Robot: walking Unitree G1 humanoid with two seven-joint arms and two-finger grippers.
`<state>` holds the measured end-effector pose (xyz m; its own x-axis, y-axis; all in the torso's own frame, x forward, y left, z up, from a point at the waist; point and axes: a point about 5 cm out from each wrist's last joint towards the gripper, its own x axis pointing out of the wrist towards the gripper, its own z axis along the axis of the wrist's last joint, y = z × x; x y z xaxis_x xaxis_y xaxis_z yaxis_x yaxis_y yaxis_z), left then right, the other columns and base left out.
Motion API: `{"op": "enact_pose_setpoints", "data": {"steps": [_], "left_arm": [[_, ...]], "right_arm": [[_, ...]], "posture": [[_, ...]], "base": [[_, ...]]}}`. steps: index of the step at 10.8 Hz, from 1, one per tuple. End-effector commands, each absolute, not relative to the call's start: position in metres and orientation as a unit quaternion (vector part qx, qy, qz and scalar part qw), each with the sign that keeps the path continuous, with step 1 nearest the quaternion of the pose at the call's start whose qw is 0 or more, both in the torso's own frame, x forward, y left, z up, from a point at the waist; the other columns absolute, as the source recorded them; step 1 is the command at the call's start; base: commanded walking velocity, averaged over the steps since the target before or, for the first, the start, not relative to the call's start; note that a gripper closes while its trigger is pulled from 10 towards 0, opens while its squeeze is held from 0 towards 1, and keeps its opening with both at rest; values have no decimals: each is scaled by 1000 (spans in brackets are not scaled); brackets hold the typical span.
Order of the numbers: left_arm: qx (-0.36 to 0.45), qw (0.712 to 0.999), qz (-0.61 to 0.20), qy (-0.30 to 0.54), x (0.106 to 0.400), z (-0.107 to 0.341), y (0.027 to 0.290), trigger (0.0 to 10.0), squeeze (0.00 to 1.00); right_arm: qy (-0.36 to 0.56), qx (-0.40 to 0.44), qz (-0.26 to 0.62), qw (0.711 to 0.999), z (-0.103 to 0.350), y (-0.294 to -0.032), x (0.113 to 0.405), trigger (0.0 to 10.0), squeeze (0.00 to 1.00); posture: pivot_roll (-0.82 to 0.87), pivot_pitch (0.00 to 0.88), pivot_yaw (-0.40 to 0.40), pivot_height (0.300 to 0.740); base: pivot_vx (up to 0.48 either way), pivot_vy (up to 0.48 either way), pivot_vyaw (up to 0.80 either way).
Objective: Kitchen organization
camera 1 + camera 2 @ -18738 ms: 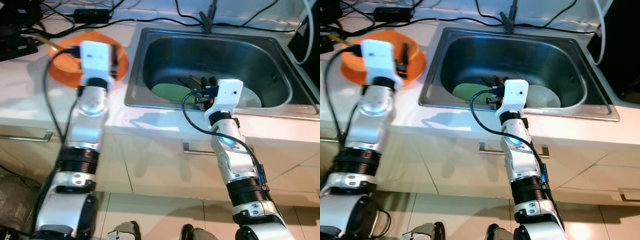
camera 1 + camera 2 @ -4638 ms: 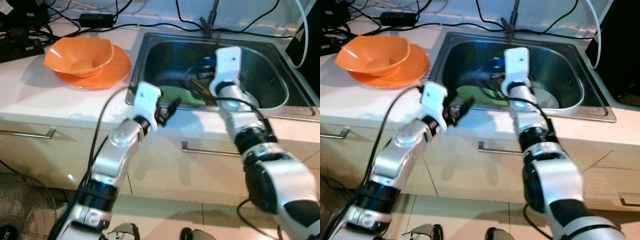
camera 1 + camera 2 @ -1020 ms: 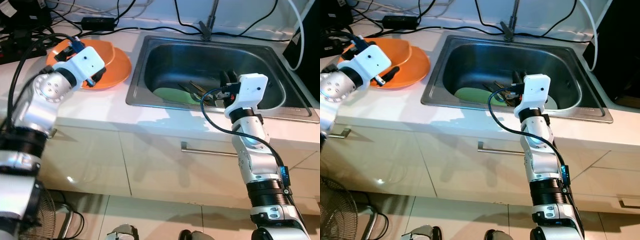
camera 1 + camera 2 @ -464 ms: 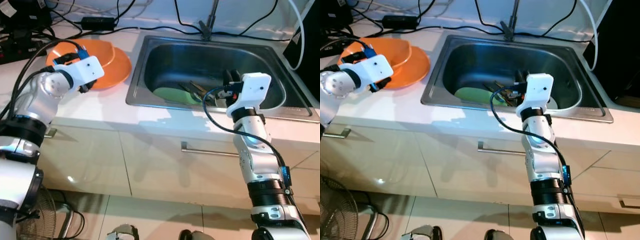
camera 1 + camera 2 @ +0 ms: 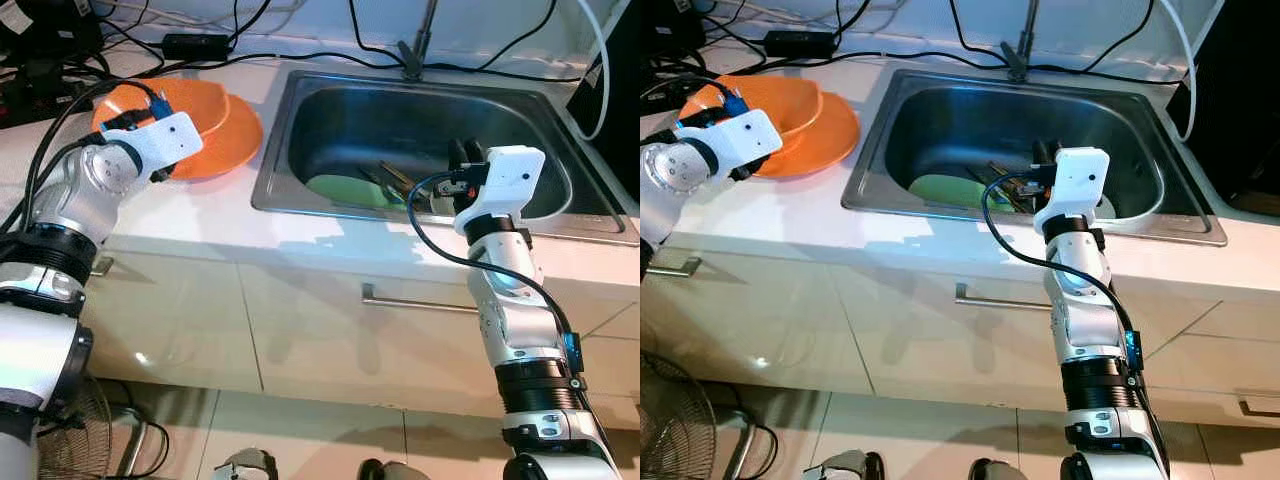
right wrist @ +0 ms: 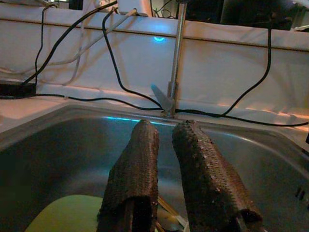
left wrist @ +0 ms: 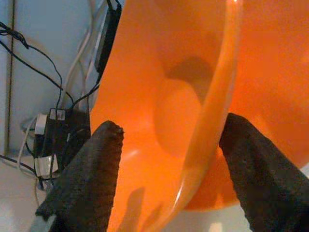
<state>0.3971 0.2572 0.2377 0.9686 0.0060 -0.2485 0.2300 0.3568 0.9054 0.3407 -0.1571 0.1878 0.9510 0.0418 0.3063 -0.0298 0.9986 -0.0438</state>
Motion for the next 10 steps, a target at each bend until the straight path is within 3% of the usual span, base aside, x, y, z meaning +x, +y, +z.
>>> {"op": "enact_pose_setpoints", "data": {"steps": [1,10], "left_arm": [[567,816,-68,94,400,246,252,0,0],[563,816,-86,97,400,240,249,0,0]], "right_arm": [[-158,-15,12,987,191,-161,340,10000,0],[-160,-13,22,987,193,-156,342,10000,0]], "posture": [[68,69,-11,740],[71,50,-16,740]], "base": [[0,0,0],[0,0,0]]}}
